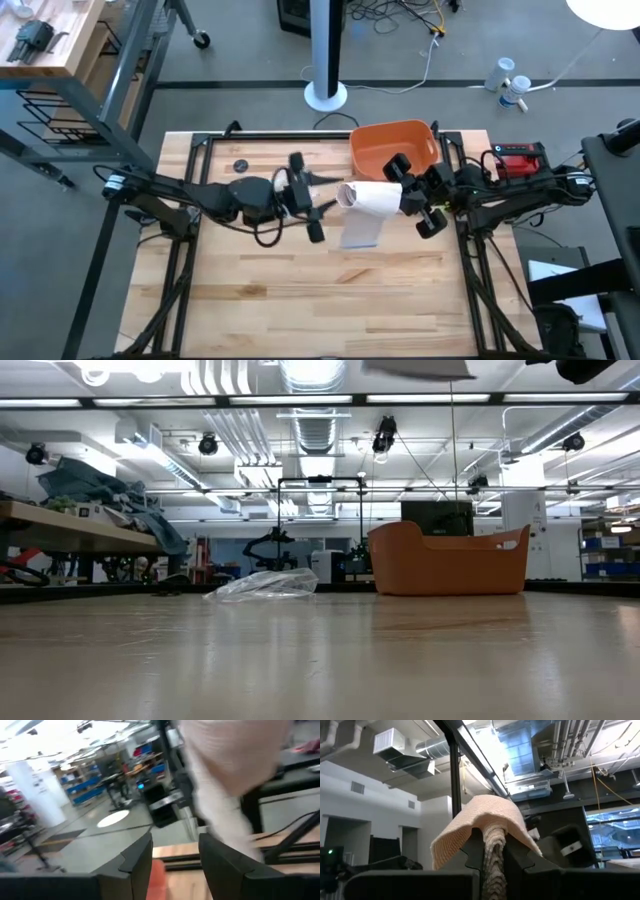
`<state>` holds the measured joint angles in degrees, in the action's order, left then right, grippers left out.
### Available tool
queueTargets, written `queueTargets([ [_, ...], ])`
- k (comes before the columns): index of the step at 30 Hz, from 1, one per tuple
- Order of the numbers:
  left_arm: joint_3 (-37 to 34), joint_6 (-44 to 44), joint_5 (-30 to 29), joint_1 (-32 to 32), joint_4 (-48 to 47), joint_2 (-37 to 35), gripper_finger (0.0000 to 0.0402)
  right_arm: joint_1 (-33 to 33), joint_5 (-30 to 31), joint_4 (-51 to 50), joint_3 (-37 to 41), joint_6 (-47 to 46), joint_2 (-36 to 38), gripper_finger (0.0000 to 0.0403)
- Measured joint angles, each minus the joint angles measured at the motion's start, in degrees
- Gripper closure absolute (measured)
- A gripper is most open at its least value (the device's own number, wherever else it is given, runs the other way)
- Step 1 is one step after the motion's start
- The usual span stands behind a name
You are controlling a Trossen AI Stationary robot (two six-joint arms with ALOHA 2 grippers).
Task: Roll bandage
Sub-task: Roll the brown bandage
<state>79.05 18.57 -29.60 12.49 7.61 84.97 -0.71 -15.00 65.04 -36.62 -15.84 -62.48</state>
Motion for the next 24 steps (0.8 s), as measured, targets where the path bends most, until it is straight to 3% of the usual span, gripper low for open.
queueTargets([
  [7, 0.00, -6.11, 8.06, 0.25, -3.59, -2.58, 0.0239, 0.00, 0.04, -0.48, 0.03, 0.77, -0.04, 0.0376],
  [14, -0.09, -6.09, 3.15, -0.89, -0.97, 0.58, 0.0231, 0.00, 0.06, -0.58, -0.12, 0.85, -0.43, 0.0376],
  [18, -0.11, -5.28, 6.32, -2.05, 3.21, 2.54, 0.0231, 0.00, 0.07, -0.50, -0.17, 0.85, -0.61, 0.0376],
  [21, -0.11, -3.29, 6.82, -2.43, 4.72, 3.70, 0.0242, 0.00, 0.06, -0.12, -0.17, 0.85, -0.62, 0.0376],
  [24, -0.13, 0.46, 6.85, -2.42, 4.24, 3.82, 0.0284, -0.09, -1.84, 2.09, -0.18, -0.41, -0.61, 0.0376],
])
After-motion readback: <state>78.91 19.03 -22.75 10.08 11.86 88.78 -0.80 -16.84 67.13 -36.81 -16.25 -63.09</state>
